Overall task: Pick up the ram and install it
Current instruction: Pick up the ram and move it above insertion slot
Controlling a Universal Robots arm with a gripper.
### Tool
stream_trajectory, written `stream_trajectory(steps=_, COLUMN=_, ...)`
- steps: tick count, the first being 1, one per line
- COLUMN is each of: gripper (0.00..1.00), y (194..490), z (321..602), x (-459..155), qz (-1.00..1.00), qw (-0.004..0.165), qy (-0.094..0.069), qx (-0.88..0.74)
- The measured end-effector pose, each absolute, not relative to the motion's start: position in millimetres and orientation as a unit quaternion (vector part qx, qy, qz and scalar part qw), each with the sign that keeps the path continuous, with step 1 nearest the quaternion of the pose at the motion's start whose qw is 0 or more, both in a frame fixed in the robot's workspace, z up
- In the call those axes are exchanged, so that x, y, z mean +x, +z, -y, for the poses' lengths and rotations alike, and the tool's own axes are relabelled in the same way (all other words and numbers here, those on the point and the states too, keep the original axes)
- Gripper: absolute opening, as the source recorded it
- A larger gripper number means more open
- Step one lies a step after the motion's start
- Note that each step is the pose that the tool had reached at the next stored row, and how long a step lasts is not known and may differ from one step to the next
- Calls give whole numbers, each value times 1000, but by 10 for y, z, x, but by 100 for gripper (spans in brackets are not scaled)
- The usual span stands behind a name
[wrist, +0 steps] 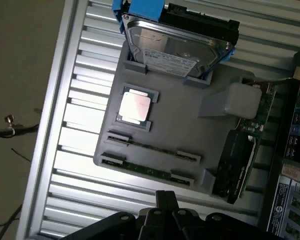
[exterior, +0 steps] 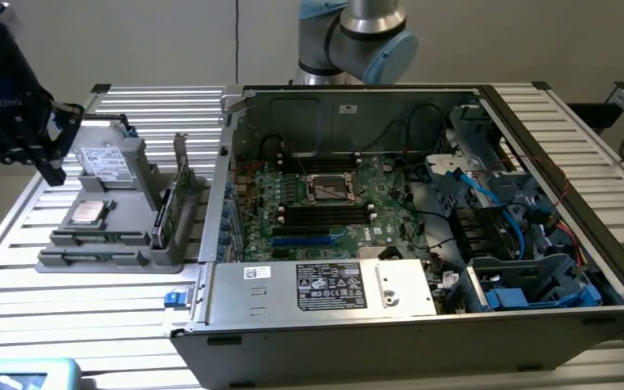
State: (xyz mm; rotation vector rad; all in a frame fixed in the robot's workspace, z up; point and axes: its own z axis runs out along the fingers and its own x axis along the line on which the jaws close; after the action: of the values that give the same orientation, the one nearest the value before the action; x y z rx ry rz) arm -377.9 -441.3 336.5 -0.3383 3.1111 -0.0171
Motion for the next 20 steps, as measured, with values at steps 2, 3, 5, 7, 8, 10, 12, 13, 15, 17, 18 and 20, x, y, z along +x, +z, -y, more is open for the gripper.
stream_trajectory(steps=2, gripper=11, y=3365, z=4413, x=-3780, qz=-992, qw=6, qy=-5, qx=-126)
stream_trajectory(steps=3, gripper=11, y=3365, z=4413, x=-3779, qz=-991, qw=6, qy=-5, qx=-135)
stream_trajectory(steps=5, gripper=11, y=3365, z=4413, x=-3779, qz=-988, qw=6, qy=-5, qx=-153)
stream_trajectory(steps=7, gripper=11, y=3365, z=4413, x=-3779, qz=-985, qw=6, qy=-5, qx=-171)
stream_trajectory(steps=8, gripper=11, y=3365, z=4413, x=-3779, qz=-984, qw=6, qy=-5, qx=-180)
stream_trajectory(steps=10, gripper=11, y=3365, z=4413, x=-3779, qz=-980, qw=7, qy=-5, qx=-198)
stream_trajectory(steps=12, gripper=11, y=3365, z=4413, x=-3779, qz=-976, qw=7, qy=-5, qx=-216)
stream_trajectory(steps=13, gripper=11, y=3365, z=4413, x=-3779, qz=-974, qw=7, qy=-5, qx=-225)
stream_trajectory(steps=15, gripper=11, y=3365, z=4413, x=-3780, qz=-970, qw=7, qy=-5, qx=-243)
stream_trajectory(steps=17, gripper=11, y=3364, z=4413, x=-3780, qz=-965, qw=7, qy=-4, qx=-260)
stream_trajectory(steps=18, gripper=11, y=3364, z=4413, x=-3779, qz=-963, qw=7, qy=-4, qx=-269)
stream_trajectory(steps=20, gripper=11, y=3364, z=4413, x=-3779, qz=-958, qw=7, qy=-4, qx=-286)
